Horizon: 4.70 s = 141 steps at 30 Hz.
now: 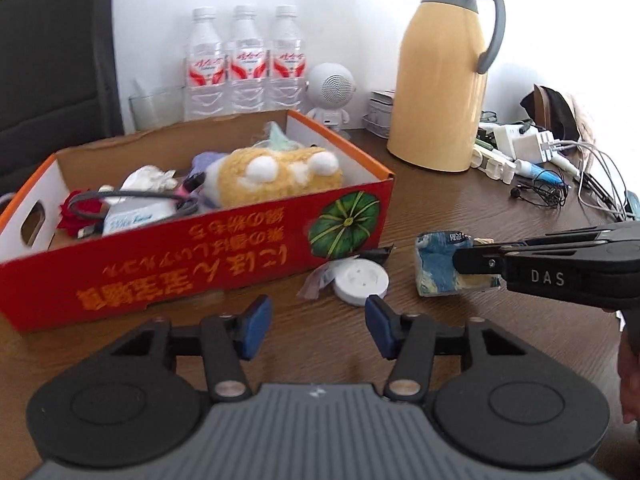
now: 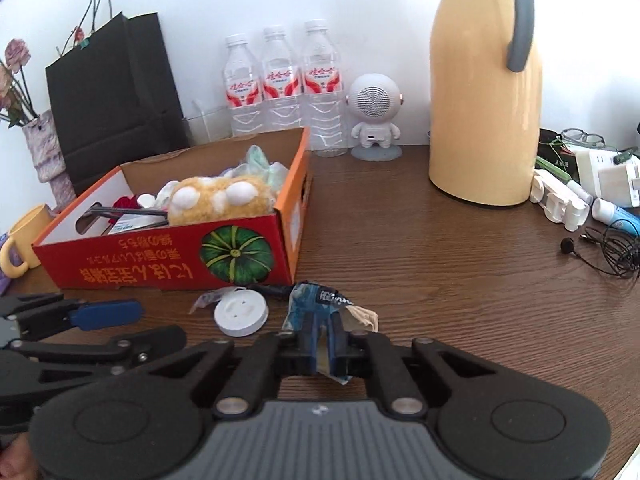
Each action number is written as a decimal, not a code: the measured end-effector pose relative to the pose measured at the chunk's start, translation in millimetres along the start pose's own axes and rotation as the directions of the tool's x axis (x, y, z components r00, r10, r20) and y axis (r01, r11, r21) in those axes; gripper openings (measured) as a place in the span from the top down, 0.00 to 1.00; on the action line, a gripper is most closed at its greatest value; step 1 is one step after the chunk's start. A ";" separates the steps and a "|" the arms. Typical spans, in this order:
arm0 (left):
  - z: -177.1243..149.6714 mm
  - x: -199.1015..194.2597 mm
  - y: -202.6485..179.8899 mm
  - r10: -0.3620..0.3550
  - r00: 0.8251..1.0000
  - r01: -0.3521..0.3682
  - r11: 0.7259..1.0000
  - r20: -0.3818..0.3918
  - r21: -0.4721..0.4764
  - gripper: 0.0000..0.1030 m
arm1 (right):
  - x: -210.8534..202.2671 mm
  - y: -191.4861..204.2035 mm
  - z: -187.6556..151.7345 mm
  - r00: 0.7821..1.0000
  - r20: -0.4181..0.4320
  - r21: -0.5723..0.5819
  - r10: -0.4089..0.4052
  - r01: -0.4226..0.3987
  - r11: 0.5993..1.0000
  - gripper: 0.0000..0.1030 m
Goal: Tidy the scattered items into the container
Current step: 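Grasp a small clear wrapper with the left gripper while the right holds the blue packet, then carry the clear wrapper and blue packet into the box with both grippers, then open both grippers to drop the wrapper and packet in the box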
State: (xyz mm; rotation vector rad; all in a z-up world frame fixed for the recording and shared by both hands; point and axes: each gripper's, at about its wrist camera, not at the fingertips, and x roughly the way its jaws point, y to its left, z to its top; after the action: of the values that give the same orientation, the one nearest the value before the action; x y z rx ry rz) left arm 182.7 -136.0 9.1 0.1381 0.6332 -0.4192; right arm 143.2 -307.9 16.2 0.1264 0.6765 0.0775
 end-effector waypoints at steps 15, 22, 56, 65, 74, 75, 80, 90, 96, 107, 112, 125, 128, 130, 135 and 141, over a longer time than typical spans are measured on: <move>4.8 18.4 8.7 0.008 1.000 -0.009 0.999 -0.027 -0.036 0.99 | 9.8 1.4 -13.8 0.998 -0.012 0.012 0.068 -0.068 0.998 0.83; 1.0 8.3 11.5 0.019 1.000 -0.021 0.998 -0.023 -0.057 0.96 | 2.1 -10.3 -8.2 0.997 0.048 0.099 0.060 -0.065 0.993 0.21; -19.1 -55.4 16.9 0.027 0.997 -0.018 0.991 0.069 -0.134 0.99 | 0.6 13.8 -18.6 0.997 0.075 0.004 0.036 -0.036 0.999 0.88; -68.0 -145.1 35.1 0.113 0.990 -0.095 0.976 0.087 -0.196 0.99 | -78.7 62.1 -55.2 0.986 0.142 -0.043 0.086 -0.081 0.996 0.88; -99.6 -229.0 30.2 0.223 0.958 -0.186 0.962 0.180 -0.198 0.99 | -140.7 104.9 -93.9 0.977 0.165 -0.121 0.133 -0.114 0.986 0.88; -102.9 -235.9 30.2 0.219 0.958 -0.181 0.963 0.183 -0.202 0.99 | -147.6 107.7 -97.1 0.976 0.174 -0.122 0.132 -0.111 0.986 0.88; -116.5 -268.9 19.2 0.211 0.951 -0.166 0.966 0.226 -0.199 0.99 | -179.3 118.0 -111.5 0.967 0.213 -0.124 0.141 -0.117 0.985 0.88; -118.0 -293.7 16.0 0.194 0.939 -0.134 0.967 0.285 -0.218 0.99 | -206.0 128.6 -119.2 0.959 0.225 -0.144 0.170 -0.140 0.980 0.88; -73.9 -261.6 46.6 0.168 0.941 -0.093 0.964 0.295 -0.250 0.99 | -187.1 126.6 -70.8 0.947 0.247 -0.134 0.207 -0.178 0.975 0.88; 78.5 -135.7 136.6 0.178 0.951 -0.103 0.953 0.254 -0.284 0.99 | -61.7 115.8 101.8 0.946 0.247 -0.120 0.210 -0.186 0.975 0.87; 123.4 -69.8 179.7 0.142 0.981 -0.097 0.949 0.133 -0.300 0.99 | 16.6 106.7 169.5 0.964 0.095 -0.135 0.247 -0.233 0.963 0.87; 140.5 81.0 239.0 0.133 0.960 -0.197 0.945 -0.245 -0.261 0.98 | 215.5 133.9 200.6 0.896 -0.410 -0.087 0.169 -0.223 0.971 0.81; 135.8 89.2 236.1 0.155 0.953 -0.218 0.947 -0.260 -0.238 0.96 | 227.1 139.1 195.7 0.881 -0.438 -0.063 0.181 -0.231 0.971 0.56; 131.0 89.3 236.9 0.148 0.952 -0.213 0.949 -0.266 -0.234 0.92 | 224.0 139.5 193.1 0.886 -0.426 -0.068 0.181 -0.232 0.970 0.49; 137.2 72.5 237.9 0.149 0.952 -0.217 0.944 -0.267 -0.247 0.57 | 207.4 125.1 202.7 0.877 -0.451 -0.012 0.167 -0.193 0.981 0.44; 162.4 34.9 236.1 0.158 0.923 -0.272 0.913 -0.352 -0.303 0.00 | 162.1 118.6 225.8 0.873 -0.485 -0.053 0.062 -0.099 0.994 0.18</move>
State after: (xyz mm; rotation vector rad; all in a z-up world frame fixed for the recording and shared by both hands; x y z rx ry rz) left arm 395.8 25.7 117.9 -0.0636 0.9937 -0.0594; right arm 407.5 -193.0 107.1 0.0607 1.1694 0.2206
